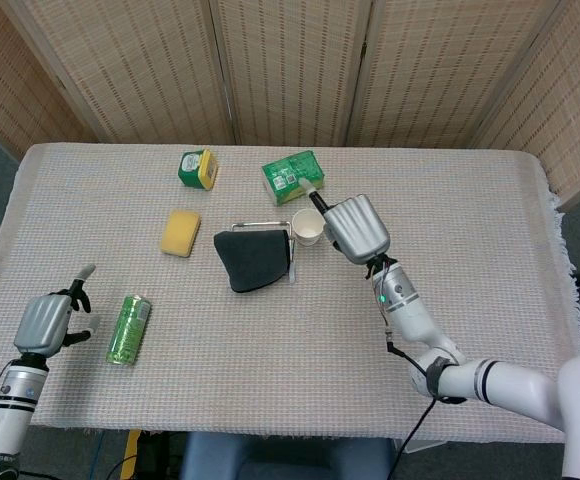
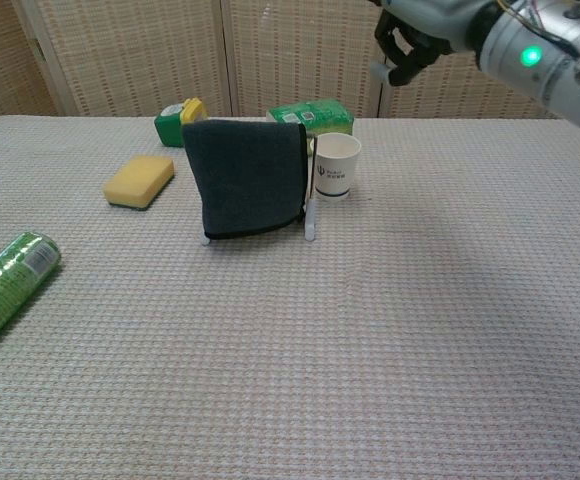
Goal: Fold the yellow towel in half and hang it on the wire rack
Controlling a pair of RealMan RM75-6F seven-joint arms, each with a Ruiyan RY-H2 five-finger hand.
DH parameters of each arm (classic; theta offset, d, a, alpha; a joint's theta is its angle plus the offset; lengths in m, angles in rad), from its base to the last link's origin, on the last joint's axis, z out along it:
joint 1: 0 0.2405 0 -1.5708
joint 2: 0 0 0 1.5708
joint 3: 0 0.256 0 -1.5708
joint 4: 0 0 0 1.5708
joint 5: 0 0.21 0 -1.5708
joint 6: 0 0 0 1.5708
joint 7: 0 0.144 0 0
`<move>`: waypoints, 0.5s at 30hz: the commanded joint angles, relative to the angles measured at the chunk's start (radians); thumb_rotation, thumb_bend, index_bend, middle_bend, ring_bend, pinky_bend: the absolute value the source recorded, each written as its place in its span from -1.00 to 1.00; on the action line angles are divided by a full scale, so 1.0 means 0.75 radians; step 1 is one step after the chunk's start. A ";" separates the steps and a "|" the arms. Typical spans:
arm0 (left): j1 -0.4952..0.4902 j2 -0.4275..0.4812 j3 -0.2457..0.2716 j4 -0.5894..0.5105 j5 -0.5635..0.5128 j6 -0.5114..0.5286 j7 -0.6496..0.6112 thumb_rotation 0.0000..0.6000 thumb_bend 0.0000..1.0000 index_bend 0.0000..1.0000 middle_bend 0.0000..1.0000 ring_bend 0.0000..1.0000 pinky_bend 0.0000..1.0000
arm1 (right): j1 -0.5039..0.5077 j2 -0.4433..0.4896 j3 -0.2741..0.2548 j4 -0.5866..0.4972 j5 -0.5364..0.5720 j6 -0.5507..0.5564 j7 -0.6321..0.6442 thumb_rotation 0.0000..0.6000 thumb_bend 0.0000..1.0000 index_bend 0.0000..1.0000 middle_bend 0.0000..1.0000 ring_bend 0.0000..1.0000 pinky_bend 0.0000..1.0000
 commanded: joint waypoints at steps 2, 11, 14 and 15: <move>0.028 0.018 0.002 -0.031 0.006 0.044 0.010 1.00 -0.23 -0.81 -0.02 -0.10 -0.04 | -0.206 0.186 -0.126 -0.207 -0.015 0.127 0.041 1.00 -0.10 -0.98 0.35 0.41 0.75; 0.106 0.022 0.023 -0.097 0.076 0.198 0.037 1.00 -0.28 -0.80 -0.16 -0.29 -0.27 | -0.470 0.349 -0.276 -0.347 -0.151 0.286 0.270 1.00 -0.10 -0.91 -0.15 -0.21 0.02; 0.132 0.029 0.033 -0.143 0.101 0.245 0.062 1.00 -0.34 -0.79 -0.21 -0.37 -0.33 | -0.546 0.388 -0.326 -0.365 -0.193 0.323 0.325 1.00 -0.10 -0.91 -0.36 -0.44 -0.22; 0.140 0.030 0.035 -0.154 0.113 0.263 0.065 1.00 -0.35 -0.79 -0.23 -0.39 -0.34 | -0.569 0.400 -0.337 -0.372 -0.200 0.338 0.334 1.00 -0.10 -0.91 -0.46 -0.53 -0.33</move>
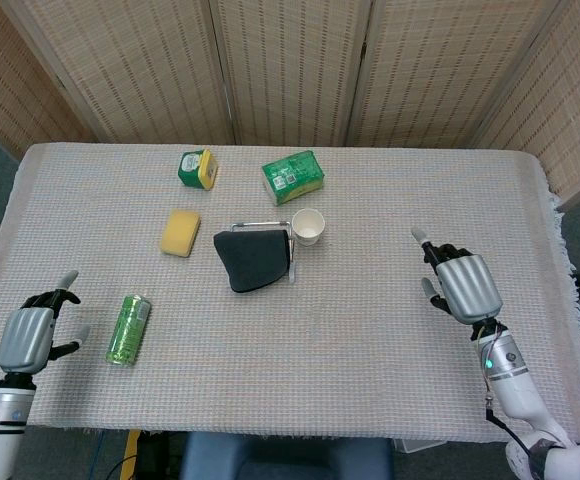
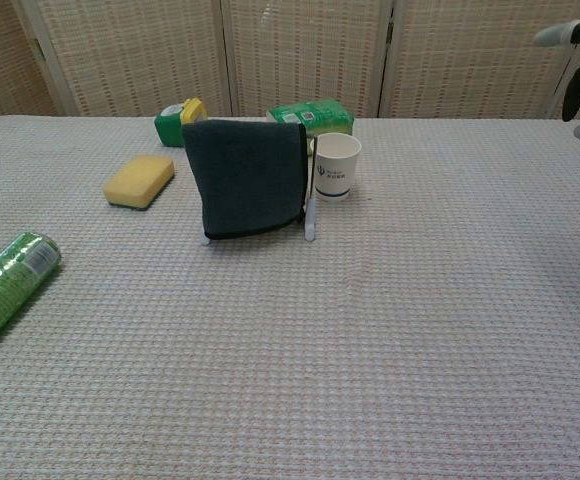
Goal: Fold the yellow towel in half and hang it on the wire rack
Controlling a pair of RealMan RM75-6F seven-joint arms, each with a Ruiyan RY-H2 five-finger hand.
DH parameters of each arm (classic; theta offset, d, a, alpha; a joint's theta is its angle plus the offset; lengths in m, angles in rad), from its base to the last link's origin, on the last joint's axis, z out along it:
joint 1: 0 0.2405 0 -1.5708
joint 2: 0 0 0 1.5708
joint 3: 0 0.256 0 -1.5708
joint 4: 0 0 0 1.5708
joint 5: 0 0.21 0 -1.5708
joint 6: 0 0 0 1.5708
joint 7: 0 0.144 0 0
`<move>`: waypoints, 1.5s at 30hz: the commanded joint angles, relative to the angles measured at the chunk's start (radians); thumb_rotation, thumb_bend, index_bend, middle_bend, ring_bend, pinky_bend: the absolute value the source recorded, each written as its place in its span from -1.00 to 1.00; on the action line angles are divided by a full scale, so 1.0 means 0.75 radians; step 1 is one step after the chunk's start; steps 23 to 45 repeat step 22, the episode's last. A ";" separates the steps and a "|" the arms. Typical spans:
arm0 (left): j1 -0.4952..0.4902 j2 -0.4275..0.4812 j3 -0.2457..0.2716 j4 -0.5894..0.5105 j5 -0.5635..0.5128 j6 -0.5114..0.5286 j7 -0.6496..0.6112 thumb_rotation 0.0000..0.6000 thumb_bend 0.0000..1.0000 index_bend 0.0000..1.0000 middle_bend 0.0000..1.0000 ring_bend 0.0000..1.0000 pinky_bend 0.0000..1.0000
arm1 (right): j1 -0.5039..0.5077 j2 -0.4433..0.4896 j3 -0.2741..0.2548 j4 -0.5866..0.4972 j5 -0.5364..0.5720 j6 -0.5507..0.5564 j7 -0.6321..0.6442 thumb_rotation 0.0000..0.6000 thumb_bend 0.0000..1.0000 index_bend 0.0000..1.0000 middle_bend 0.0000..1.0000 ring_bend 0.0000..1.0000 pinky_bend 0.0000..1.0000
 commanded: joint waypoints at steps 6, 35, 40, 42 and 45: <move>0.074 -0.005 0.026 -0.072 0.087 0.136 0.055 1.00 -0.35 -0.78 -0.26 -0.42 -0.34 | -0.221 0.087 -0.092 -0.049 -0.093 0.174 0.151 1.00 -0.10 -0.91 -0.58 -0.64 -0.45; 0.162 -0.028 0.067 -0.153 0.094 0.192 0.206 1.00 -0.35 -0.78 -0.26 -0.42 -0.34 | -0.459 0.144 -0.119 -0.068 -0.110 0.273 0.246 1.00 -0.11 -0.90 -0.60 -0.64 -0.48; 0.162 -0.028 0.067 -0.153 0.094 0.192 0.206 1.00 -0.35 -0.78 -0.26 -0.42 -0.34 | -0.459 0.144 -0.119 -0.068 -0.110 0.273 0.246 1.00 -0.11 -0.90 -0.60 -0.64 -0.48; 0.162 -0.028 0.067 -0.153 0.094 0.192 0.206 1.00 -0.35 -0.78 -0.26 -0.42 -0.34 | -0.459 0.144 -0.119 -0.068 -0.110 0.273 0.246 1.00 -0.11 -0.90 -0.60 -0.64 -0.48; 0.162 -0.028 0.067 -0.153 0.094 0.192 0.206 1.00 -0.35 -0.78 -0.26 -0.42 -0.34 | -0.459 0.144 -0.119 -0.068 -0.110 0.273 0.246 1.00 -0.11 -0.90 -0.60 -0.64 -0.48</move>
